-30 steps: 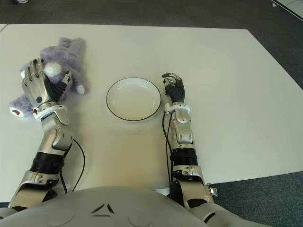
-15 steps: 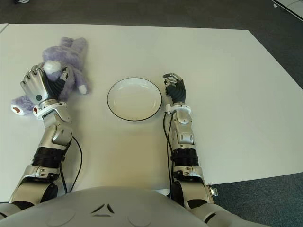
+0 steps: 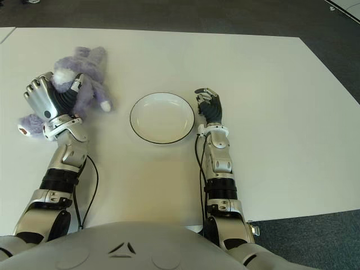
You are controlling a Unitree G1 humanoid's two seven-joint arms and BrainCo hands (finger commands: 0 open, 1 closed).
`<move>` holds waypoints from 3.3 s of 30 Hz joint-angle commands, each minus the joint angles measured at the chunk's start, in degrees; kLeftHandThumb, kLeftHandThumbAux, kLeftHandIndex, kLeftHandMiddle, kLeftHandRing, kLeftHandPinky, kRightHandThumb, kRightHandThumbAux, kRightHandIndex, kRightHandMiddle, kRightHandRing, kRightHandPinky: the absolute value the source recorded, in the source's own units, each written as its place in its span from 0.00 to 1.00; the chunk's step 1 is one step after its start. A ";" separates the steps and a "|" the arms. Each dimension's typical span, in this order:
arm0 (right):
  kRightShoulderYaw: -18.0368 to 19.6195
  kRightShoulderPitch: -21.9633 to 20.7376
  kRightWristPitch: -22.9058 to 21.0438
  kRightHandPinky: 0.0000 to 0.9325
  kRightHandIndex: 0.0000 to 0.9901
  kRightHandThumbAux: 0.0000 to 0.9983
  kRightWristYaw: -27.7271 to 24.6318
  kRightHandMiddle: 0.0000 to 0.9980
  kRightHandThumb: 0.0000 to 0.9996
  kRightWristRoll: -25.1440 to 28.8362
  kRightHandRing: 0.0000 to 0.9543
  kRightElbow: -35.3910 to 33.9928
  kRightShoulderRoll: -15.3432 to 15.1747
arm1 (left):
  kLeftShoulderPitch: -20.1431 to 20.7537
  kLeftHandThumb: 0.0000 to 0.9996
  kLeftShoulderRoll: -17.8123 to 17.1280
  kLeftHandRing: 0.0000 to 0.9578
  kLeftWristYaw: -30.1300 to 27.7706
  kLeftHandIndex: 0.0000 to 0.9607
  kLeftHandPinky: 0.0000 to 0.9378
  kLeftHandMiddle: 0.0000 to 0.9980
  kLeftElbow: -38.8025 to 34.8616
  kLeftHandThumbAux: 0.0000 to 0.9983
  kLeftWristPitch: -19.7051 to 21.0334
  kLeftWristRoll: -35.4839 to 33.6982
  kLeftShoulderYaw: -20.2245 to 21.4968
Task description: Put the doll into the plate.
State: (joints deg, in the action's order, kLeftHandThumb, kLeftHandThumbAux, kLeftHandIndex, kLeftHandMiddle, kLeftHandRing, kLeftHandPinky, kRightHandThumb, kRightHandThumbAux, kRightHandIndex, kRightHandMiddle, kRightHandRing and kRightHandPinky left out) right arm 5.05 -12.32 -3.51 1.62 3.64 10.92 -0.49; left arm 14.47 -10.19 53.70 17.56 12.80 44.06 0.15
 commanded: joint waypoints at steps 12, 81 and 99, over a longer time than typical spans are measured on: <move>0.08 5.16 -4.03 0.87 0.44 0.72 0.16 0.83 0.70 0.43 0.85 2.75 0.64 | -2.19 0.08 3.94 0.93 -2.21 0.91 0.96 0.90 2.36 0.26 2.43 -5.40 0.28; 0.67 4.31 -4.27 0.85 0.44 0.72 -0.44 0.82 0.70 1.19 0.84 4.54 0.94 | 14.33 0.49 12.54 0.97 -35.37 0.89 0.97 0.92 4.65 0.78 -45.05 -48.36 14.58; 0.18 4.58 -3.45 0.86 0.44 0.72 -0.37 0.82 0.70 0.90 0.84 4.87 1.10 | 19.73 0.40 1.32 0.96 -30.07 0.90 0.95 0.92 14.30 0.79 -62.39 -24.96 9.50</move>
State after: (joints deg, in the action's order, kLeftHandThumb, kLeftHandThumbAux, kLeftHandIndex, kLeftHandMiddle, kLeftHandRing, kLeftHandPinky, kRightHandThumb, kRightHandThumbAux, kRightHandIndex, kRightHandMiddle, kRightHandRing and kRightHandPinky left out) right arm 5.39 -12.83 -3.68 1.10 4.44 10.92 -0.37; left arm 32.75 -7.23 20.90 30.30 -47.21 14.45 10.86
